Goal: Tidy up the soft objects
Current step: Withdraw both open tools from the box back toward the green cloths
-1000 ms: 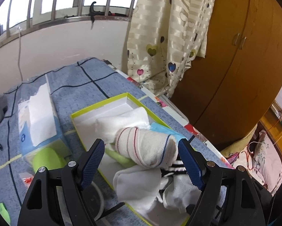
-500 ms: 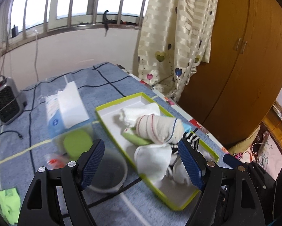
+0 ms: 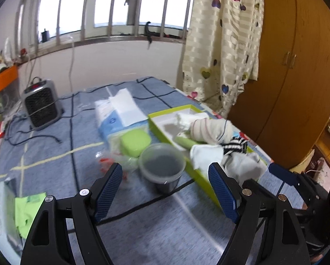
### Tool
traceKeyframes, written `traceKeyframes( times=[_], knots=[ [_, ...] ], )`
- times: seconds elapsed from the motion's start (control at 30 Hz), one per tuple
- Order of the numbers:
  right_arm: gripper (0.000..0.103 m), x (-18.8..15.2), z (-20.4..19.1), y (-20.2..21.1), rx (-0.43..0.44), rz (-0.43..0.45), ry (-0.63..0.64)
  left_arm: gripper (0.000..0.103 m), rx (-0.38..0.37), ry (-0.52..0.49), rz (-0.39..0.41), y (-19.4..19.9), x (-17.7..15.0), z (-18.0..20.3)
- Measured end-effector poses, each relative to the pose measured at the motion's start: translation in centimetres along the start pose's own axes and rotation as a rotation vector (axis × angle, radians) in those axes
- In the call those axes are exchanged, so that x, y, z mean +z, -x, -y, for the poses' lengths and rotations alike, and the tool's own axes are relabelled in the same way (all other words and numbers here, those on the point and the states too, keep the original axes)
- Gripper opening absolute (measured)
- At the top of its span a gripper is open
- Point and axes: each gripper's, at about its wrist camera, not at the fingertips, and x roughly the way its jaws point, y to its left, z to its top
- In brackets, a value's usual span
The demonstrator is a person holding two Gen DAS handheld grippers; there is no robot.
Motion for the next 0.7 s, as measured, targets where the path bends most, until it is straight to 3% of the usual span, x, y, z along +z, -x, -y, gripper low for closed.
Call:
traceKeyframes(
  times=[0.27, 0.7],
  knots=[
    [0.077, -0.6, -2.8, -0.3, 0.05, -0.004, 0.041, 0.08, 0.068, 0.022, 0.013, 2.2, -2.5, -3.0],
    [0.077, -0.9, -7.6, -2.0, 0.121, -0.031, 0.131, 0.08, 0.167, 0.172, -0.019, 3.7, -5.4, -11.0]
  ],
)
